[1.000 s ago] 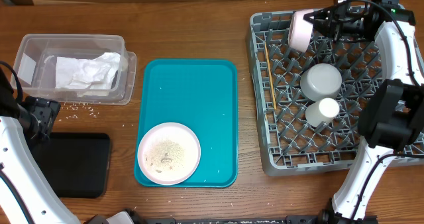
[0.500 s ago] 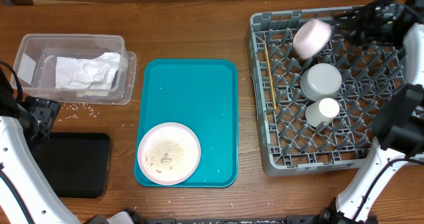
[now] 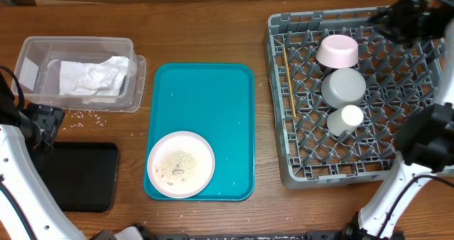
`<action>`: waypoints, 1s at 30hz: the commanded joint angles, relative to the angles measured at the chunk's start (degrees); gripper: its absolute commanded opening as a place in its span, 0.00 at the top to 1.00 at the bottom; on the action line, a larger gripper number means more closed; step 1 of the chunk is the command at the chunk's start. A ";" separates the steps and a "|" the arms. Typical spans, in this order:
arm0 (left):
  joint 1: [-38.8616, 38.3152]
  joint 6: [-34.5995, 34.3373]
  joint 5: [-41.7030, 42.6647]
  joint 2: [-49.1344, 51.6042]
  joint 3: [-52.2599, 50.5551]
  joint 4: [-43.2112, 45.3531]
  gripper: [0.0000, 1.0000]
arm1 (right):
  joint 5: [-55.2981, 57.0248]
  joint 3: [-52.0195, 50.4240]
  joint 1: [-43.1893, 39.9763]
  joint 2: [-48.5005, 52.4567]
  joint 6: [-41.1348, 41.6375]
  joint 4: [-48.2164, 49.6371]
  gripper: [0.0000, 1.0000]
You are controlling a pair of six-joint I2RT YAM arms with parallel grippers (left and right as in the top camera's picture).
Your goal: Sort waste into correct bins and load items into the dishwasher
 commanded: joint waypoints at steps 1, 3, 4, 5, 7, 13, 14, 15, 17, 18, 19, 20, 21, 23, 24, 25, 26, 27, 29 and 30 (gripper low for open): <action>-0.15 -0.79 -0.22 0.09 0.70 0.09 0.00 | 16.74 0.70 6.71 -0.63 -0.63 3.96 0.90; -0.15 -0.81 -0.20 0.09 0.70 0.09 0.00 | 25.99 0.70 10.21 0.81 2.40 5.42 0.93; -0.15 -0.81 -0.20 0.09 0.70 0.09 0.00 | 28.96 0.70 11.37 1.44 3.61 5.73 0.94; -0.15 -0.81 -0.20 0.09 0.70 0.09 0.00 | 30.93 0.70 12.28 2.23 3.91 5.97 0.94; -0.15 -0.81 -0.20 0.09 0.70 0.09 0.00 | 33.88 0.70 13.79 4.22 3.93 5.88 0.96; -0.15 -0.79 -0.20 0.09 0.70 0.09 0.00 | 37.66 0.70 13.94 6.40 5.42 2.64 0.96; -0.15 -0.79 -0.20 0.09 0.70 0.09 0.00 | 38.32 0.70 13.73 6.40 5.38 1.99 0.96; -0.15 -0.79 -0.20 0.09 0.70 0.09 0.00 | 38.60 0.70 13.60 6.40 5.38 1.57 0.96; -0.15 -0.79 -0.20 0.09 0.70 0.07 0.00 | 38.62 0.70 13.16 6.40 5.20 -0.76 0.96; -0.15 -0.79 -0.20 0.09 0.70 0.09 0.00 | 38.64 0.70 13.11 6.40 5.16 -1.40 0.96; -0.15 -0.79 -0.20 0.09 0.70 0.09 0.00 | 38.80 0.70 13.11 6.40 5.16 -2.14 0.96; -0.15 -0.79 -0.22 0.09 0.70 0.09 0.00 | 39.04 0.72 13.11 6.38 5.16 -3.48 0.96; -0.15 -0.79 -0.20 0.09 0.70 0.07 0.00 | 39.01 0.72 13.11 6.34 5.18 -4.37 0.96; -0.15 -0.81 -0.20 0.09 0.70 0.09 0.00 | 38.99 0.83 13.11 6.19 5.22 -6.93 0.96; -0.15 -0.79 -0.20 0.09 0.70 0.07 0.00 | 38.99 0.96 13.11 5.95 5.25 -8.15 0.96; -0.15 -0.81 -0.20 0.09 0.70 0.09 0.00 | 38.97 1.73 13.14 5.25 5.44 -10.64 0.96; -0.15 -0.79 -0.20 0.09 0.70 0.09 0.00 | 38.84 1.99 13.18 4.96 5.44 -11.32 0.96; -0.15 -0.81 -0.20 0.09 0.70 0.09 0.00 | 38.40 2.45 13.18 4.13 5.44 -12.39 0.96; -0.15 -0.79 -0.20 0.09 0.70 0.07 0.00 | 35.91 2.82 13.18 1.68 5.14 -13.44 0.96; -0.15 -0.79 -0.20 0.09 0.70 0.09 0.00 | 34.47 2.82 13.18 0.28 5.14 -13.55 0.96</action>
